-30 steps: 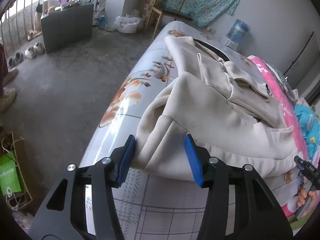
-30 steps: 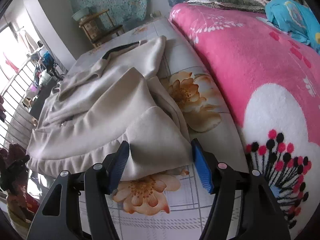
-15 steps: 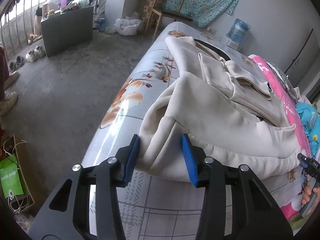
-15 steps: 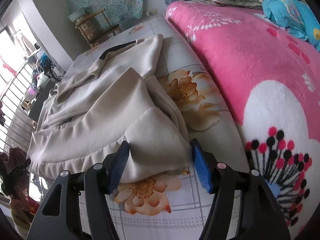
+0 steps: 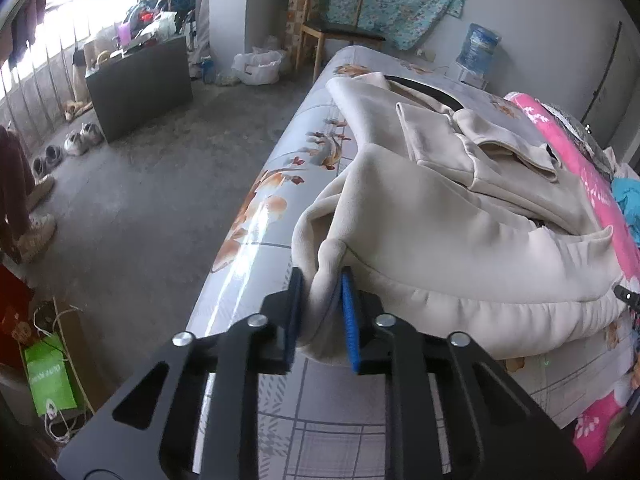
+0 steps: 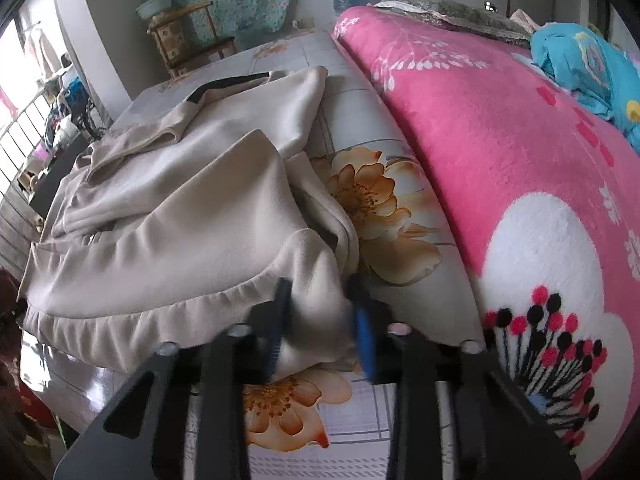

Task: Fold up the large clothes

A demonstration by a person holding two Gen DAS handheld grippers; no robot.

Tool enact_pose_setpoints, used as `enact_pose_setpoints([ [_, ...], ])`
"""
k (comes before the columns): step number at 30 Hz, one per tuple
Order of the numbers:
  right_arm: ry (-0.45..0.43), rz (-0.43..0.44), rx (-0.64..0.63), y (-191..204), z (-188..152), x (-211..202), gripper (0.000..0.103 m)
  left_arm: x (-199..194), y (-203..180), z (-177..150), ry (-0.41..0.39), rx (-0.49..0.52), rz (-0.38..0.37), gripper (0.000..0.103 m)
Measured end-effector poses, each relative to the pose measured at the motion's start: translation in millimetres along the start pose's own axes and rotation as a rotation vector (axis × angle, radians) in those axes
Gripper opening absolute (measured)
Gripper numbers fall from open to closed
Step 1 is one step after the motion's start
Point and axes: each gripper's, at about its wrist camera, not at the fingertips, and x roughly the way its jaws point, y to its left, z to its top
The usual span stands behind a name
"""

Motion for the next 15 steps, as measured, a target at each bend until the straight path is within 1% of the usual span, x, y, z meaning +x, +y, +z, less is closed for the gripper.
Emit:
enact_pose_setpoints([
  [1,0.001,0.004,0.000,-0.2,0.9,0.0,0.020,-1.2,-1.0,0.1,-0.003,0.008,-0.001,0.012],
  [3,-0.004,0.016,0.000,-0.4,2.5,-1.7,0.014,-5.3,-3.2,0.4,-0.012,0.023,0.000,0.010],
  [5,-0.018,0.034,0.004,-0.5,4.6,-7.0,0.012,-10.3,-5.4,0.9,-0.013,0.037,-0.003,0.009],
  [10,-0.034,0.045,-0.017,2.9,8.4,-19.3,0.011,-29.7,-4.6,3.8,-0.012,0.058,-0.044,0.008],
  [15,-0.022,0.087,-0.005,-4.2,11.2,-27.9,0.010,-44.0,-6.7,1.5,0.000,0.076,-0.084,0.008],
])
